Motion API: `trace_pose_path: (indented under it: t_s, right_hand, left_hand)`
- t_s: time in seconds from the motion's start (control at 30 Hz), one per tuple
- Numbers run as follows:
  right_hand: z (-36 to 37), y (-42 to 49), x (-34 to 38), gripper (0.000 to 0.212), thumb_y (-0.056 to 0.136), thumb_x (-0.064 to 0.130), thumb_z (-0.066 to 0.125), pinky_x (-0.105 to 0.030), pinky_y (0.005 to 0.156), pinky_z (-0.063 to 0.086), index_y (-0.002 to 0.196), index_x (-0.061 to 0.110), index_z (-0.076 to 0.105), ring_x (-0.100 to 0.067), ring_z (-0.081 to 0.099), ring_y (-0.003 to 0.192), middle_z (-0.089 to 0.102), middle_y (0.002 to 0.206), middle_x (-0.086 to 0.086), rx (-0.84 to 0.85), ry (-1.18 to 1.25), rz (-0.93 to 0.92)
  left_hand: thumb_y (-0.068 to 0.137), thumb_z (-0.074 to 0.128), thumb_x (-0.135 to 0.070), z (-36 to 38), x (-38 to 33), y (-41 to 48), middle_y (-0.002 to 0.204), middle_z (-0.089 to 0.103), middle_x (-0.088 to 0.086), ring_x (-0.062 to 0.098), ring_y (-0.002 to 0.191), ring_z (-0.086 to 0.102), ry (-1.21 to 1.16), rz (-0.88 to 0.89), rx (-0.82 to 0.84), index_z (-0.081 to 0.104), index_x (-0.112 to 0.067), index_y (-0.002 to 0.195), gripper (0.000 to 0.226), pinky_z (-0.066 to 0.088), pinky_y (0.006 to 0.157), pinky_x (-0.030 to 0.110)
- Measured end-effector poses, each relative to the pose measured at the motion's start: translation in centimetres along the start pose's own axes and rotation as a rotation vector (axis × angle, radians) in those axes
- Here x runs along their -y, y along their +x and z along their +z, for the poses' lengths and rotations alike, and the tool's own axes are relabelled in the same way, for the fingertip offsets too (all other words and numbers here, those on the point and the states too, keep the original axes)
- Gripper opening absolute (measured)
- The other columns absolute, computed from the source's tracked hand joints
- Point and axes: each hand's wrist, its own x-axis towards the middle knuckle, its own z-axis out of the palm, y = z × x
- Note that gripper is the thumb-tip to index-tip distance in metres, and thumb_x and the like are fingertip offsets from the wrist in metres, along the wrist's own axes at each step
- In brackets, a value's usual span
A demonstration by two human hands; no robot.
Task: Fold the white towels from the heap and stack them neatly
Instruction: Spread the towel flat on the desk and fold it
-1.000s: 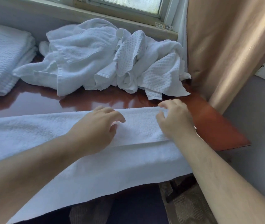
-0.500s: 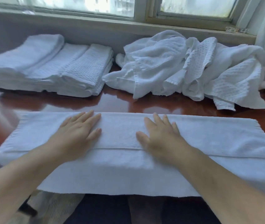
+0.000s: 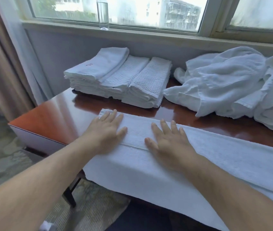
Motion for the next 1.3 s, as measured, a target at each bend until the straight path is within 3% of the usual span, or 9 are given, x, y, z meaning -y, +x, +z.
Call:
trace_pose_path:
  t_s: [0.17, 0.27, 0.37, 0.5, 0.73, 0.97, 1.07, 1.17, 1.3]
  right_hand:
    - [-0.6, 1.0, 0.0, 0.067, 0.101, 0.06, 0.018, -0.048, 0.124, -0.005, 0.16, 0.031, 0.009, -0.03, -0.009, 0.154, -0.003, 0.169, -0.004, -0.038, 0.021, -0.007]
    - [-0.8, -1.1, -1.2, 0.058, 0.104, 0.05, 0.025, -0.046, 0.124, 0.005, 0.157, 0.026, 0.025, -0.03, 0.001, 0.155, 0.012, 0.168, -0.005, -0.111, 0.0, -0.054]
    - [-0.1, -5.6, -3.2, 0.055, 0.102, 0.052, 0.02, -0.045, 0.123, 0.009, 0.152, 0.032, 0.03, -0.029, 0.005, 0.154, 0.018, 0.166, -0.002, -0.145, -0.006, -0.027]
    - [0.6, -10.8, -4.0, 0.063, 0.096, 0.053, 0.011, -0.043, 0.123, 0.012, 0.15, 0.032, 0.035, -0.026, 0.011, 0.154, 0.023, 0.165, 0.0, -0.193, 0.003, 0.011]
    - [1.1, -18.5, -9.5, 0.057, 0.098, 0.051, 0.023, -0.039, 0.121, 0.016, 0.148, 0.033, 0.045, -0.024, 0.017, 0.153, 0.031, 0.162, 0.002, -0.318, 0.066, 0.204]
    - [3.1, -30.9, -21.1, 0.022, 0.096, 0.022, 0.061, -0.022, 0.103, 0.028, 0.113, 0.014, 0.073, -0.025, 0.047, 0.123, 0.064, 0.126, -0.007, -0.827, 0.173, 0.627]
    - [4.4, -33.9, -24.2, 0.032, 0.094, 0.028, 0.059, -0.031, 0.1, 0.039, 0.123, 0.016, 0.064, -0.021, 0.05, 0.117, 0.059, 0.122, -0.002, -0.979, 0.337, 0.856]
    - [5.2, -34.6, -26.4, 0.06, 0.09, 0.048, 0.063, -0.034, 0.099, 0.042, 0.139, 0.015, 0.052, -0.02, 0.053, 0.122, 0.055, 0.133, -0.002, -0.866, 0.721, 1.087]
    - [6.2, -33.7, -27.2, 0.055, 0.083, 0.065, 0.067, -0.027, 0.083, 0.048, 0.117, 0.022, 0.065, -0.006, 0.061, 0.107, 0.068, 0.114, 0.011, -0.691, 1.134, 0.989]
  left_hand:
    - [0.102, 0.022, -0.055, -0.5, -0.2, 2.0, 0.168, 0.001, 0.0, 0.015, 0.154, -0.001, -0.008, 0.032, -0.008, 0.011, -0.028, 0.16, 0.065, 0.004, 0.124, 0.039]
    - [0.105, 0.027, -0.046, -1.0, -0.2, 0.5, 0.164, 0.024, 0.003, 0.018, 0.152, 0.015, -0.039, 0.025, -0.114, 0.035, -0.023, 0.152, 0.054, 0.015, 0.122, 0.039]
    - [0.105, 0.028, -0.045, -0.4, -0.8, -4.0, 0.161, 0.032, -0.002, 0.016, 0.151, 0.017, -0.127, 0.025, -0.21, 0.044, -0.026, 0.149, 0.05, 0.012, 0.122, 0.036]
    - [0.098, 0.021, -0.055, 0.9, -5.7, -10.6, 0.153, 0.043, -0.011, 0.011, 0.148, 0.025, -0.158, 0.264, -0.289, 0.05, -0.032, 0.144, 0.06, 0.01, 0.123, 0.039]
    - [0.099, 0.014, -0.056, 2.9, -17.0, -12.2, 0.159, 0.031, -0.012, 0.011, 0.15, 0.016, -0.073, 0.571, -0.224, 0.034, -0.036, 0.151, 0.059, 0.0, 0.124, 0.038]
    - [0.101, 0.03, -0.053, 4.5, -32.2, -12.9, 0.161, 0.027, -0.006, 0.018, 0.149, 0.016, -0.014, 1.007, -0.194, 0.03, -0.033, 0.152, 0.055, 0.0, 0.124, 0.043]
    - [0.1, 0.036, -0.052, 5.6, -36.4, -13.7, 0.163, 0.024, -0.004, 0.02, 0.149, 0.017, 0.02, 1.107, -0.193, 0.029, -0.033, 0.153, 0.057, 0.0, 0.123, 0.043]
    - [0.098, 0.04, -0.053, 6.5, -38.0, -13.9, 0.161, 0.028, -0.002, 0.023, 0.145, 0.026, 0.03, 1.135, -0.188, 0.034, -0.031, 0.152, 0.058, 0.014, 0.122, 0.045]
    - [0.088, 0.06, -0.052, 6.7, -37.7, -13.9, 0.147, 0.05, 0.0, 0.024, 0.129, 0.052, 0.048, 1.14, -0.252, 0.057, -0.027, 0.138, 0.056, 0.044, 0.106, 0.042]
